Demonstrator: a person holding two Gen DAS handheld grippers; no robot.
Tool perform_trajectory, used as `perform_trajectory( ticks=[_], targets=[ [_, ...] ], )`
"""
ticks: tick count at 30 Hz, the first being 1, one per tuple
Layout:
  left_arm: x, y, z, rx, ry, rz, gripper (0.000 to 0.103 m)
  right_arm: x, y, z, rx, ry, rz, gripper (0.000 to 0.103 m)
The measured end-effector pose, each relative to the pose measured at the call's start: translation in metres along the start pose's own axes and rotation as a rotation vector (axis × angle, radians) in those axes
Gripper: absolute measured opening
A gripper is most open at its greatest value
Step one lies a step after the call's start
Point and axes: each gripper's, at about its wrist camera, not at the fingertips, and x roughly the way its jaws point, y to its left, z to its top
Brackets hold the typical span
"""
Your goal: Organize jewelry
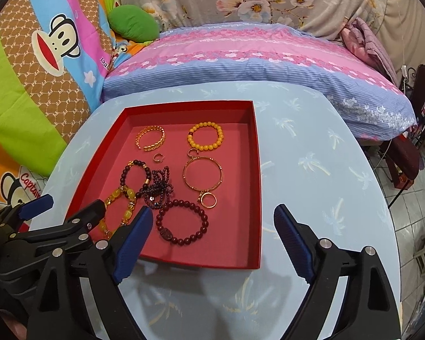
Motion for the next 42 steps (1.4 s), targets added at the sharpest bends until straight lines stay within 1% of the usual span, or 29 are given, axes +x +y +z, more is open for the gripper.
perform_trajectory(
  ticks=[3,13,15,17,19,25,29,42],
  targets=[
    [-0.005,0.0,-0.005,0.003,-0.007,0.011,0.093,-0.005,0.002,-0.004,-0.009,-0.006,-0.011,0.084],
    [-0.013,0.001,-0.011,0.015,-0.016,0.018,0.093,-0.012,0.002,-0.009,-0.009,0.003,-0.004,0.085],
    [-0.014,0.001,-0.011,0.015,-0.015,0.02,0.093,-0.011,0.001,-0.01,0.0,0.026,0.004,0.087],
    [-0.015,0.002,-0.012,0.012,-0.012,0.018,0.093,-0.011,-0.001,-0.011,0.008,0.032,0.028,0.091],
    [-0.017,0.002,-0.013,0.016,-0.011,0.019,0.093,-0.012,-0.002,-0.013,0.008,0.031,0.034,0.09],
    [-0.018,0.0,-0.016,0.027,0.001,0.017,0.094,-0.018,-0.001,-0.014,-0.012,0.004,0.0,0.09],
    [-0.017,-0.001,-0.018,0.029,0.011,0.019,0.094,-0.021,0.0,-0.014,-0.03,0.005,0.009,0.09],
    [-0.017,-0.003,-0.022,0.045,0.023,0.015,0.095,-0.025,-0.003,-0.016,-0.033,-0.017,-0.027,0.09]
  ],
)
